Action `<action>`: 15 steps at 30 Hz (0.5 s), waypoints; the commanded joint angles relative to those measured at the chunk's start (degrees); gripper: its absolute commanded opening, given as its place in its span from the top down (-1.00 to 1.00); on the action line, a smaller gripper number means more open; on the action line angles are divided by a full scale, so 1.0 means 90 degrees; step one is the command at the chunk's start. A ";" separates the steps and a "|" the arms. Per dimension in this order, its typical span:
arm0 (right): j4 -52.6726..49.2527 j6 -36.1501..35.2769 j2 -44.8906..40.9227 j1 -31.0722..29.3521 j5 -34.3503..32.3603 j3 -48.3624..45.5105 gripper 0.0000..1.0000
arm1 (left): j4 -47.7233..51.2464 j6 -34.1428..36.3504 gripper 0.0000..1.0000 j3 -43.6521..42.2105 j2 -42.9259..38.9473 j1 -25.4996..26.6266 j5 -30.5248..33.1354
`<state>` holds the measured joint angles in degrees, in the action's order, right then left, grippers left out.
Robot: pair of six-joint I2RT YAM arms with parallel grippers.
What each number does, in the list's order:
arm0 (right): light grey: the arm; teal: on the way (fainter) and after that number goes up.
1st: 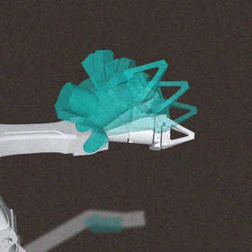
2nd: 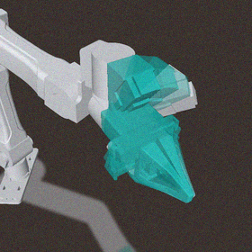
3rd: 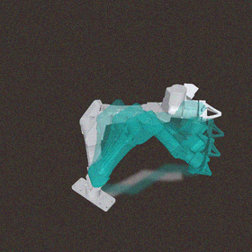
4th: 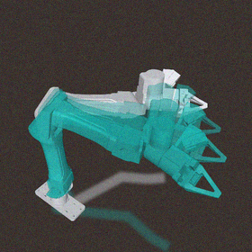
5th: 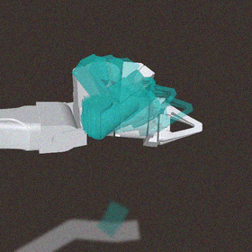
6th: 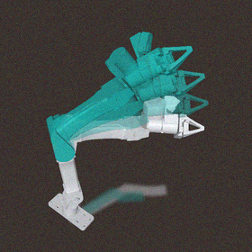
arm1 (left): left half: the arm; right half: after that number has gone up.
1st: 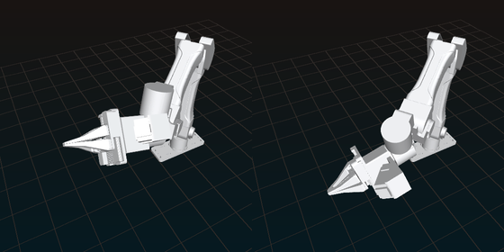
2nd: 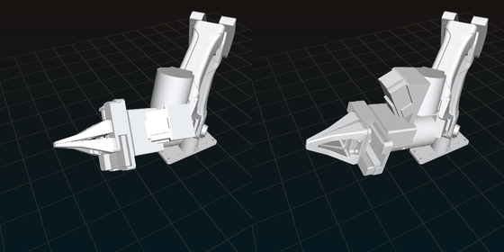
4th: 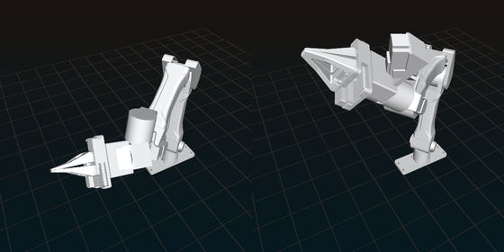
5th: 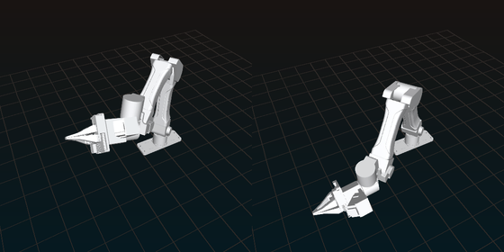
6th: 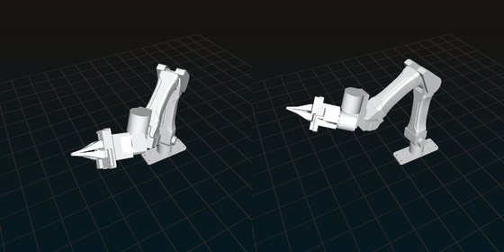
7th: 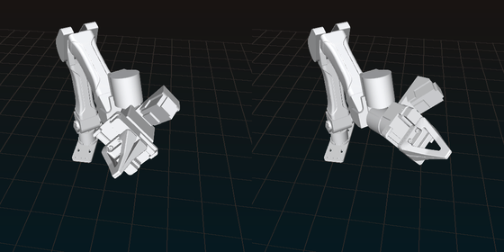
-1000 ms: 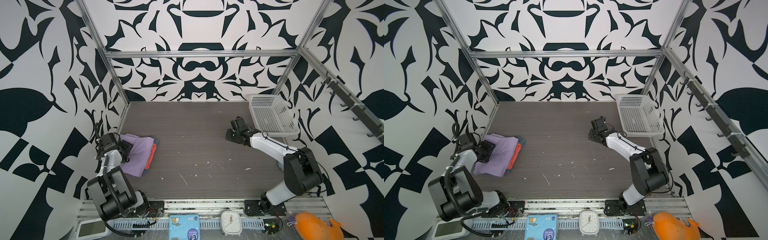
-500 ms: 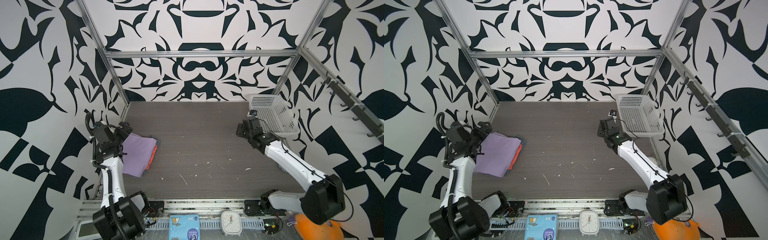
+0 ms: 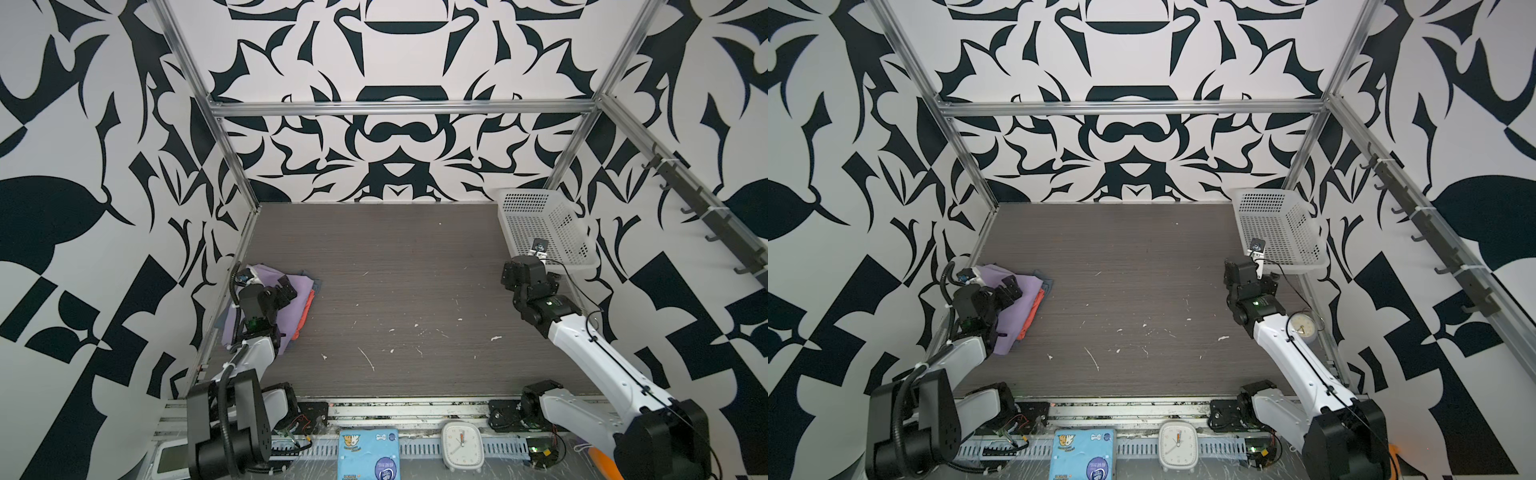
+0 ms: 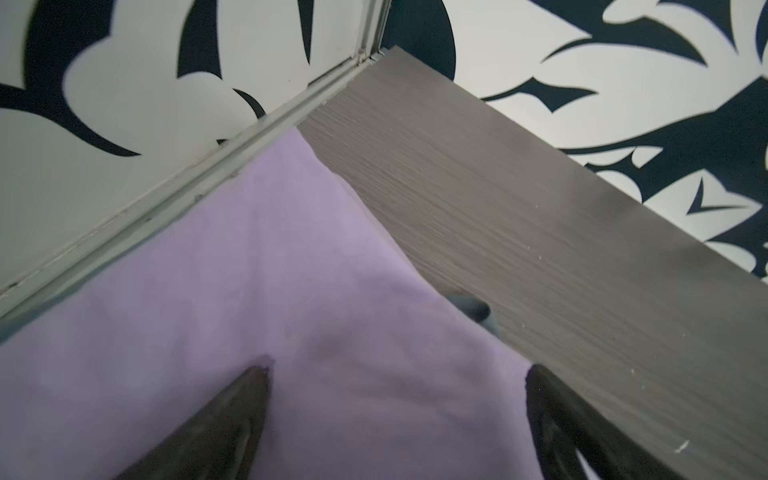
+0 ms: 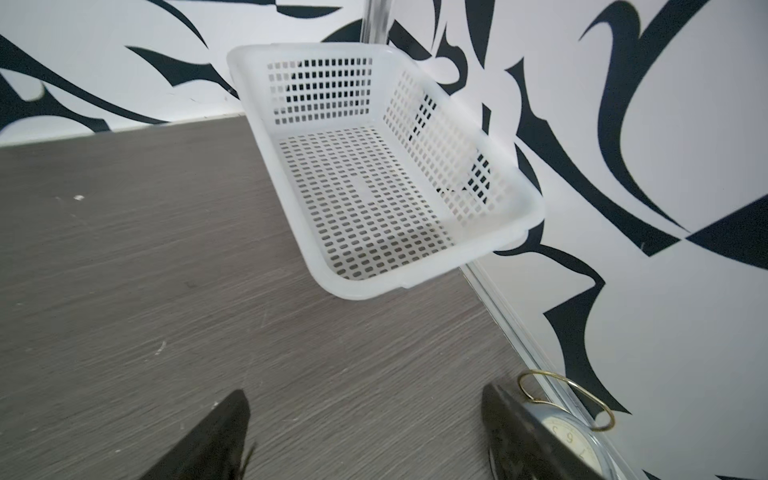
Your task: Fold and stack the t-shirts
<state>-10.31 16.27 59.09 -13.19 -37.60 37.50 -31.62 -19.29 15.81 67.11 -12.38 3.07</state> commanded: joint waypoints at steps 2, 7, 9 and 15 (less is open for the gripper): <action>0.1231 -0.0451 0.0134 0.0077 -0.0392 -0.0513 -0.83 | -0.1641 0.0355 -0.98 -0.0019 0.0588 0.0173 0.0072; 0.2457 -0.0758 0.0592 0.0310 -0.0156 -0.1103 -0.84 | -0.1656 0.0560 -0.98 0.0229 0.1069 0.0214 0.0048; 0.2920 -0.0874 0.0938 0.0446 0.0076 -0.1228 -0.84 | -0.1701 0.0606 -0.98 0.0324 0.1230 0.0220 0.0011; 0.5085 -0.1413 0.2045 0.0634 0.0628 -0.1676 -0.84 | -0.4174 0.0869 -0.98 -0.0095 0.2706 0.0380 0.0120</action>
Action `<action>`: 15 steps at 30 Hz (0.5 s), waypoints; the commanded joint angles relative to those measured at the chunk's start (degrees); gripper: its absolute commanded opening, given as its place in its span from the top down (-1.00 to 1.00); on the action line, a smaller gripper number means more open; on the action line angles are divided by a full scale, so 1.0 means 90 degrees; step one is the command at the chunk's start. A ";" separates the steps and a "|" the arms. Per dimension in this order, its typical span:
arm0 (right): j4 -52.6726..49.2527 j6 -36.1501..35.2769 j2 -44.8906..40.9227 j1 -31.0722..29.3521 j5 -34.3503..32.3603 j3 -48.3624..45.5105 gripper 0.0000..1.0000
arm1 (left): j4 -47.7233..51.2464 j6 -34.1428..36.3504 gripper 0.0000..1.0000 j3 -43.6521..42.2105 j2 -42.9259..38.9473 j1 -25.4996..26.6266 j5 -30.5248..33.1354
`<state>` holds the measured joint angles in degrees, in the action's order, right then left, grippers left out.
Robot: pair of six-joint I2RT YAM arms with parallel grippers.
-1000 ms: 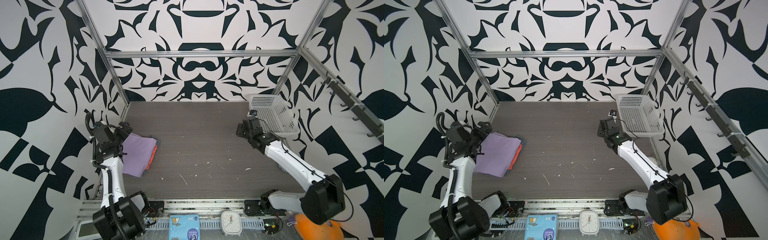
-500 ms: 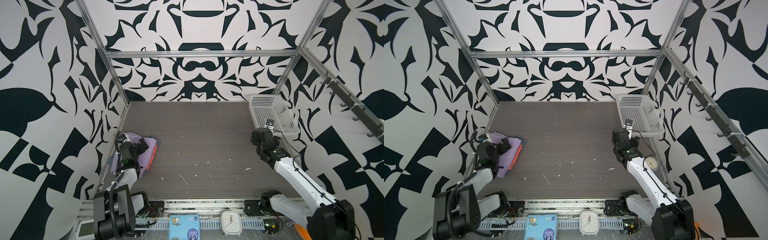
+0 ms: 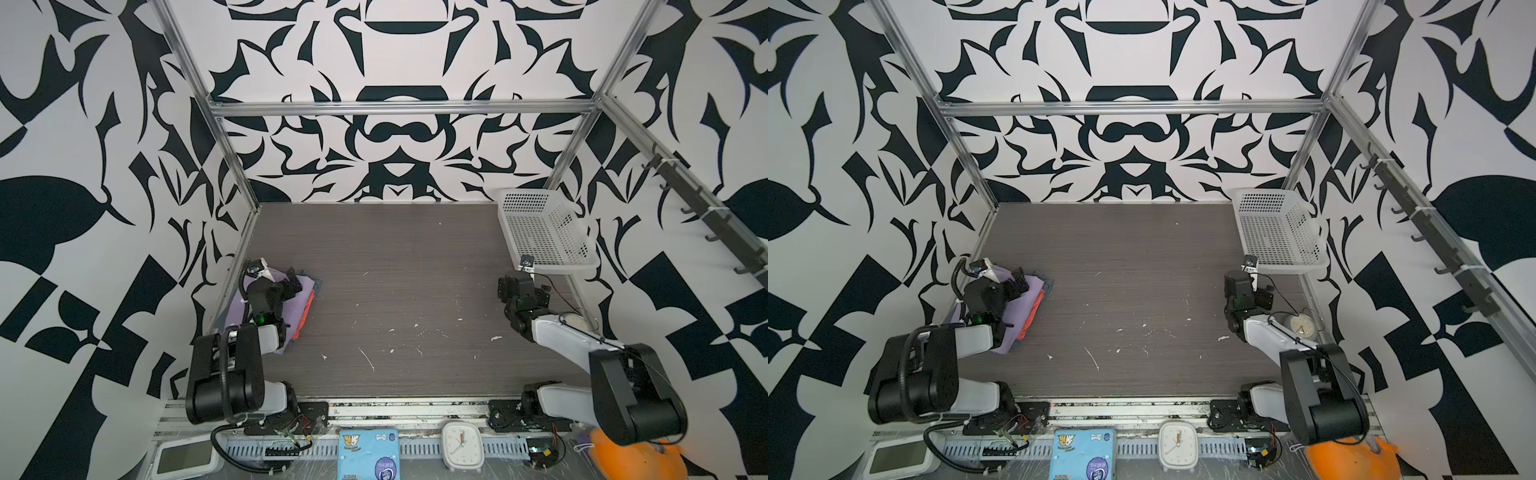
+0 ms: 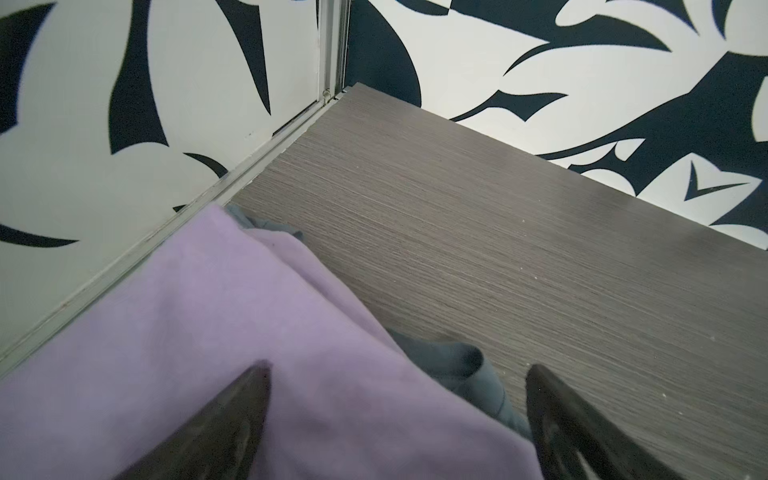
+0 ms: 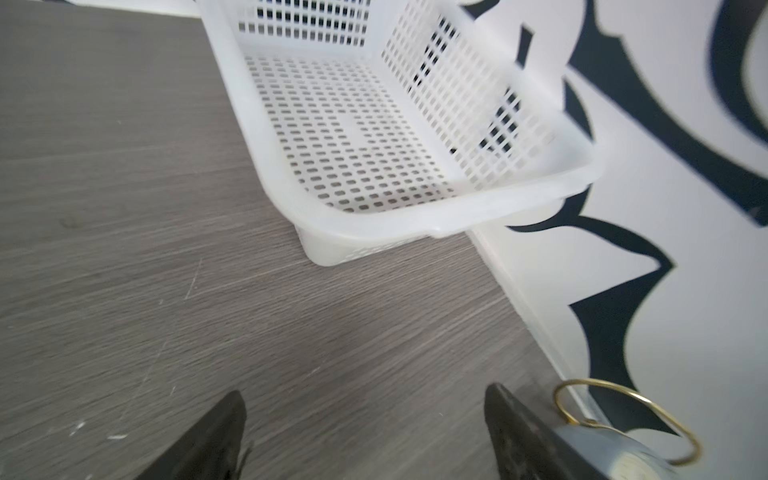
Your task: Fold and stack the t-shirts
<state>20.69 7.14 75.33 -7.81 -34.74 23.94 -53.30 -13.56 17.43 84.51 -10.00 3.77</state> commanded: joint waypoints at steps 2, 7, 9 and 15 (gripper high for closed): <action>0.1946 -0.0528 0.0462 0.0077 0.0495 -0.0115 -0.89 | -0.1319 0.0282 -0.98 -0.0294 0.0532 0.0194 0.0066; 0.2172 -0.0359 0.0606 0.0197 0.1345 -0.0143 -0.92 | -0.0952 0.0353 -0.98 -0.0004 0.0631 0.0237 0.0172; 0.3139 -0.0411 0.0962 0.0224 0.1533 -0.0475 -0.96 | -0.0210 0.0289 -0.98 0.0181 0.0397 0.0242 0.0205; 0.3874 -0.0574 0.1485 0.0238 0.1990 -0.0612 -1.00 | -0.0315 0.0307 -0.98 0.0238 0.0518 0.0313 0.0373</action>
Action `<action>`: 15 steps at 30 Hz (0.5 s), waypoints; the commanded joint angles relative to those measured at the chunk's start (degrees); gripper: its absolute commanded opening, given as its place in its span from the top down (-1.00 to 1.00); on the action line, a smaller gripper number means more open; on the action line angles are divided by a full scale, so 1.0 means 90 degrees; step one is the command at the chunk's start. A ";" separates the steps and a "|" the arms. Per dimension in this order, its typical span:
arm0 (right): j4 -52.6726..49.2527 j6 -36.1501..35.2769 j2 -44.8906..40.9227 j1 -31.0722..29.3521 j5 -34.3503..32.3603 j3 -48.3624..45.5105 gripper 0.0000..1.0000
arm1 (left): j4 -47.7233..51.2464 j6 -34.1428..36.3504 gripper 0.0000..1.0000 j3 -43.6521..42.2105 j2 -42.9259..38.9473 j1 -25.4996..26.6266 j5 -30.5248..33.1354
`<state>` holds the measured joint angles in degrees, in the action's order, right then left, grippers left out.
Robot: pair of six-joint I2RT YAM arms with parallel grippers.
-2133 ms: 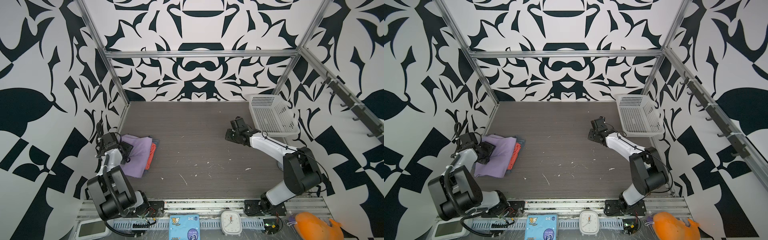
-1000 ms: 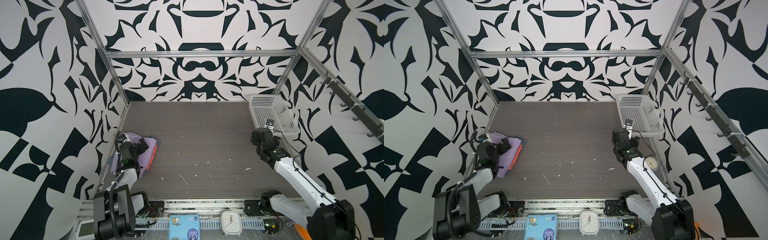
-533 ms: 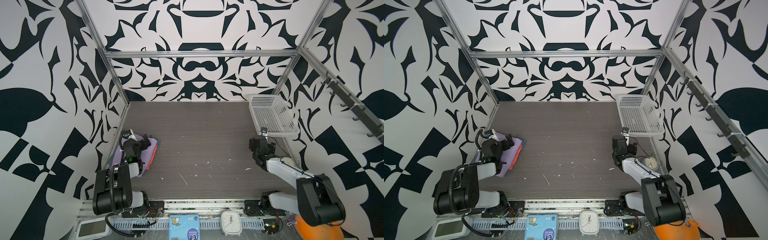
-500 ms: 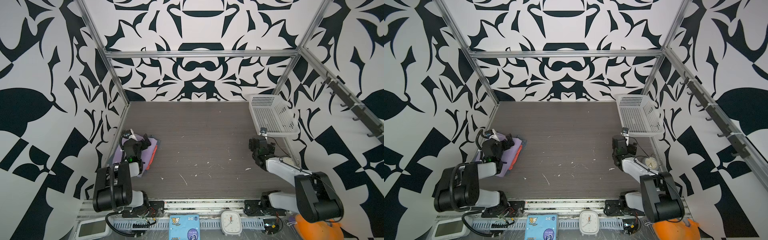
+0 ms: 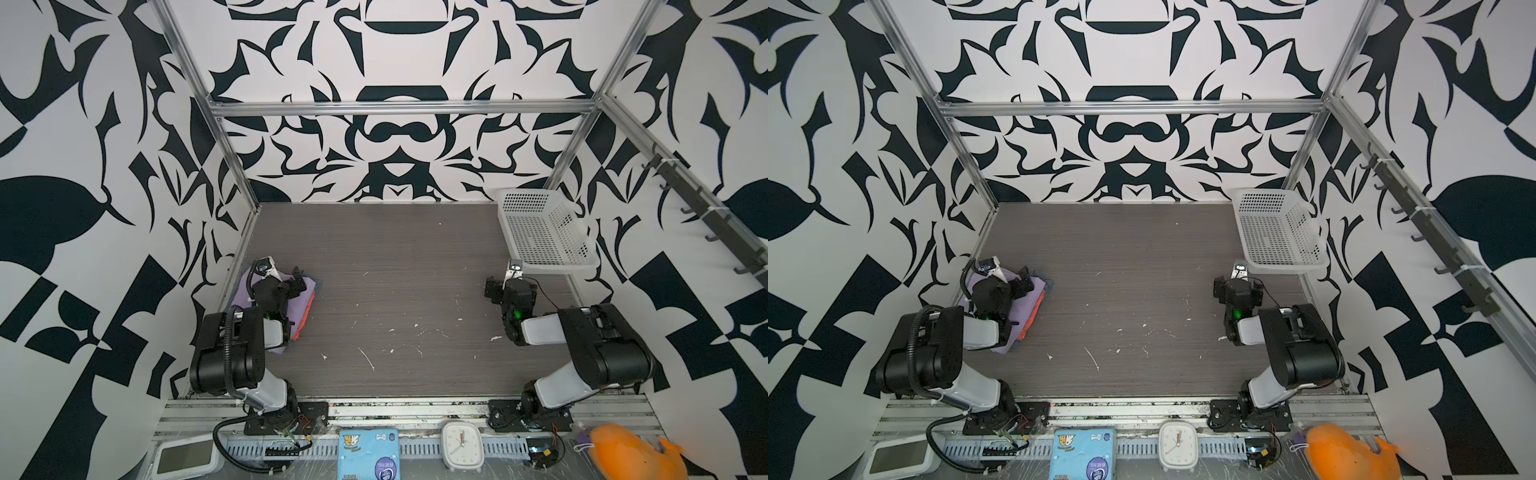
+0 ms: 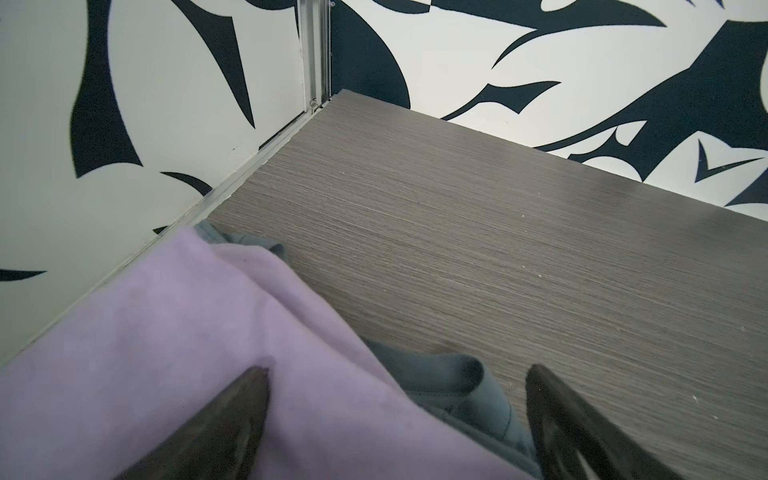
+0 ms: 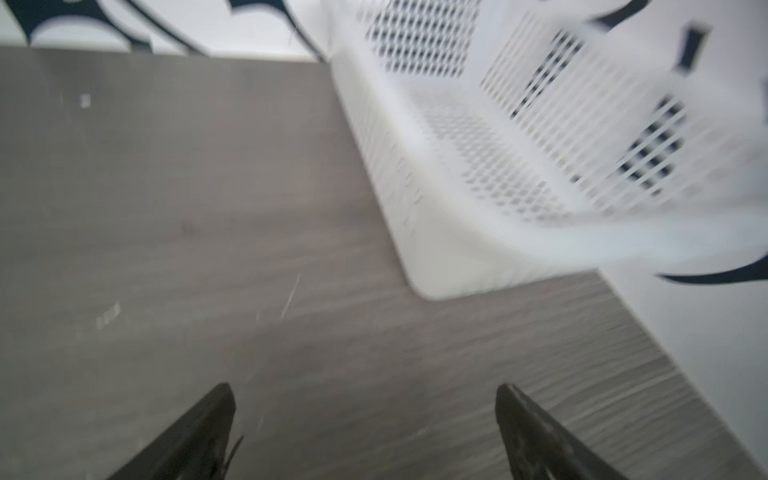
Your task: Fold and stack the t-shirts
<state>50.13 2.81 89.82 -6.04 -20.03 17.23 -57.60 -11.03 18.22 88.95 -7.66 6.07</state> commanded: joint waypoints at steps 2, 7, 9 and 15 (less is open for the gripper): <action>0.0410 -0.0194 -0.0041 0.0039 0.0477 0.0303 -1.00 | 0.0117 0.0042 -0.98 0.0154 0.0052 0.0087 0.0205; 0.0337 -0.0180 -0.0072 0.0051 0.0500 0.0302 -1.00 | 0.0141 0.0052 -0.98 0.0180 0.0052 0.0095 0.0229; 0.0367 -0.0168 -0.0073 0.0039 0.0479 0.0284 -1.00 | 0.0141 0.0059 -0.98 0.0168 0.0040 0.0110 0.0256; 0.0348 -0.0141 -0.0106 0.0046 0.0455 0.0272 -1.00 | 0.0119 0.0091 -0.98 0.0145 0.0031 0.0126 0.0243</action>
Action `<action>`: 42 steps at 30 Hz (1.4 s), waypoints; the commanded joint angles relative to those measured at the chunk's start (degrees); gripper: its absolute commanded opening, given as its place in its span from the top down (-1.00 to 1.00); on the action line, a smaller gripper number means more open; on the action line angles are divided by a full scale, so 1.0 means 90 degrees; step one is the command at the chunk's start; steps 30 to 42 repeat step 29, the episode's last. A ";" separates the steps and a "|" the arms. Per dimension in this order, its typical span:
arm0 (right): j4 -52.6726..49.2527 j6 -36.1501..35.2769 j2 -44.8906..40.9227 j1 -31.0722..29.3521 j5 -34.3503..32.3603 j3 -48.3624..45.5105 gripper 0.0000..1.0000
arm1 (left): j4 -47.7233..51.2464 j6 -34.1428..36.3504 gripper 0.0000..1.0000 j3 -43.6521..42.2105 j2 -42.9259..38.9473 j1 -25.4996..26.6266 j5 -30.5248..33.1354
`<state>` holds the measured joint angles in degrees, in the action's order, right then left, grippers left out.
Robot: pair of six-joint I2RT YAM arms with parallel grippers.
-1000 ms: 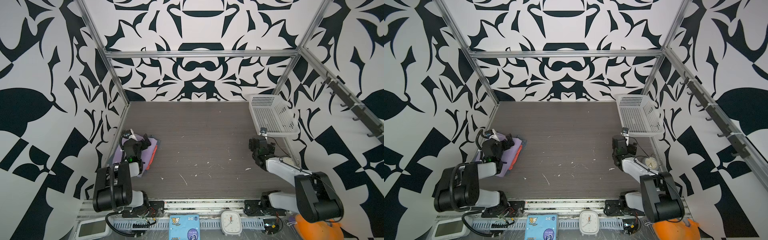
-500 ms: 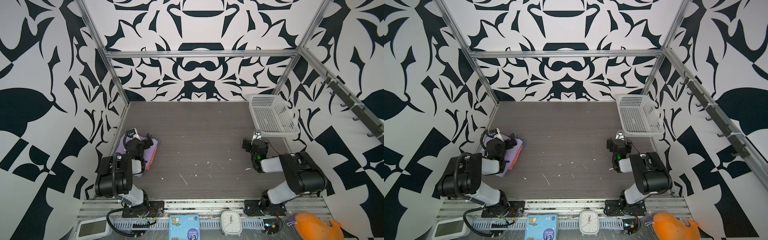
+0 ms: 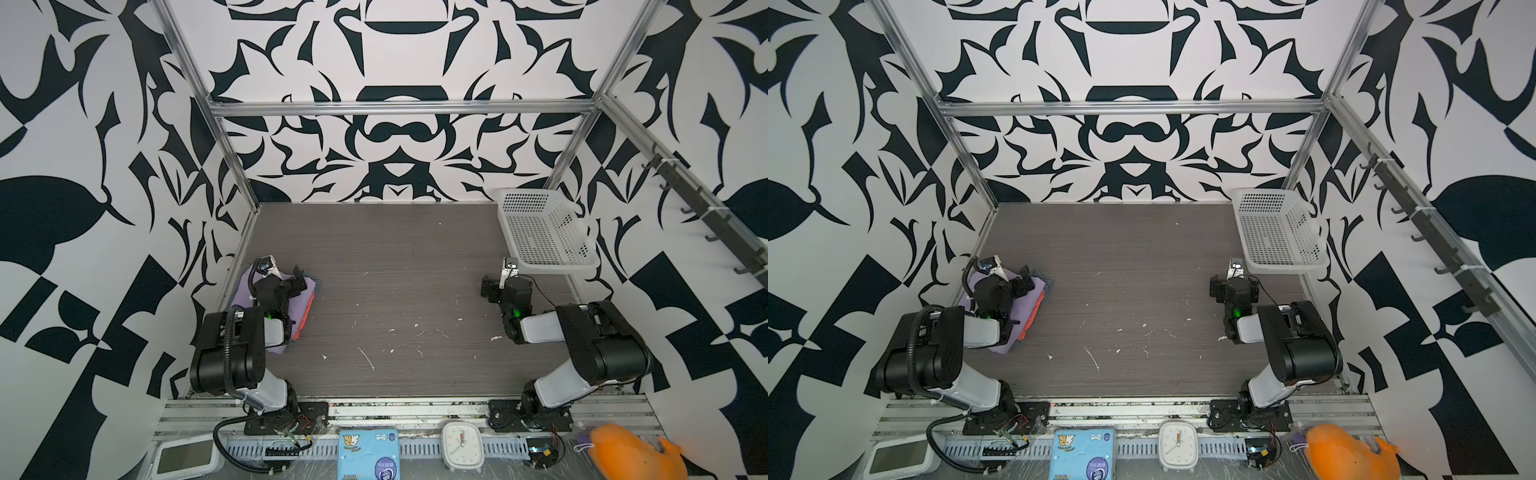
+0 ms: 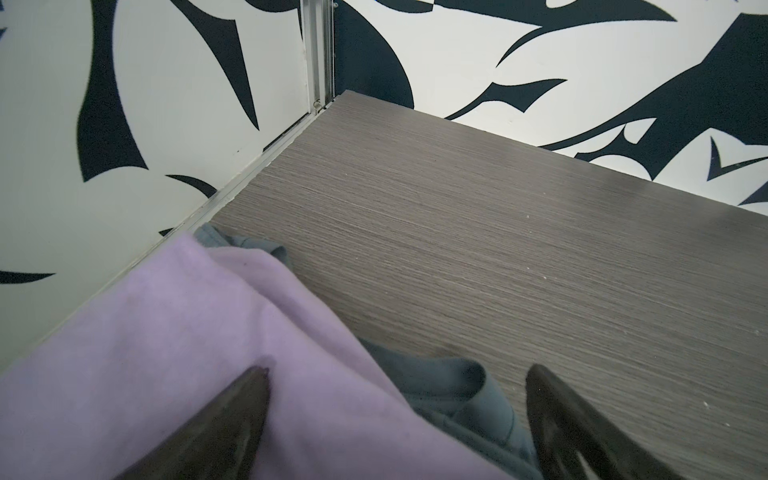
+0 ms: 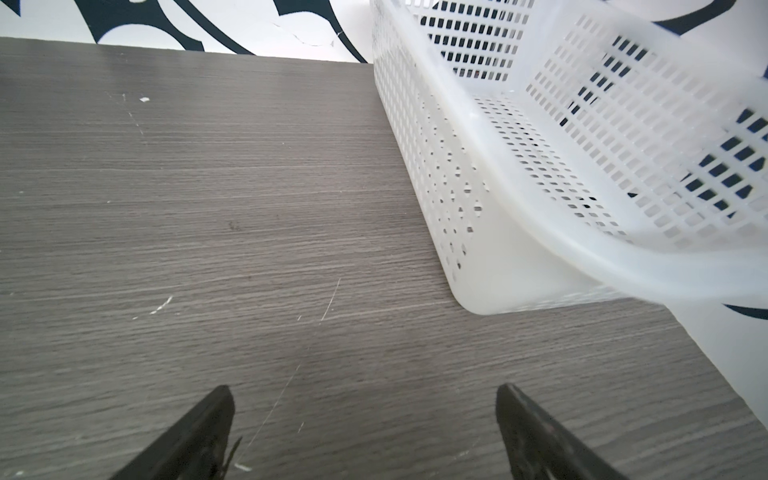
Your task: Fold and stack the t-shirts
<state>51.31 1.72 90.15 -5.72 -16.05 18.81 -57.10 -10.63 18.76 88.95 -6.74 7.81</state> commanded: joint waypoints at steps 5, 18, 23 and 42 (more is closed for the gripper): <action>0.0212 -0.0027 -0.0124 0.0009 0.0016 0.0107 -1.00 | 0.0065 0.0044 -0.98 0.0093 0.0044 0.0022 0.0055; 0.0213 -0.0031 -0.0067 0.0010 0.0043 0.0146 -1.00 | 0.0136 0.0131 -0.98 0.0146 0.0070 0.0041 0.0040; 0.0178 -0.0022 -0.0082 0.0009 0.0055 0.0166 -1.00 | 0.0168 0.0173 -0.98 0.0161 0.0074 0.0069 0.0081; 0.0275 -0.0044 -0.0123 0.0010 0.0056 0.0080 -1.00 | 0.0108 0.0140 -0.98 0.0115 0.0032 0.0067 0.0089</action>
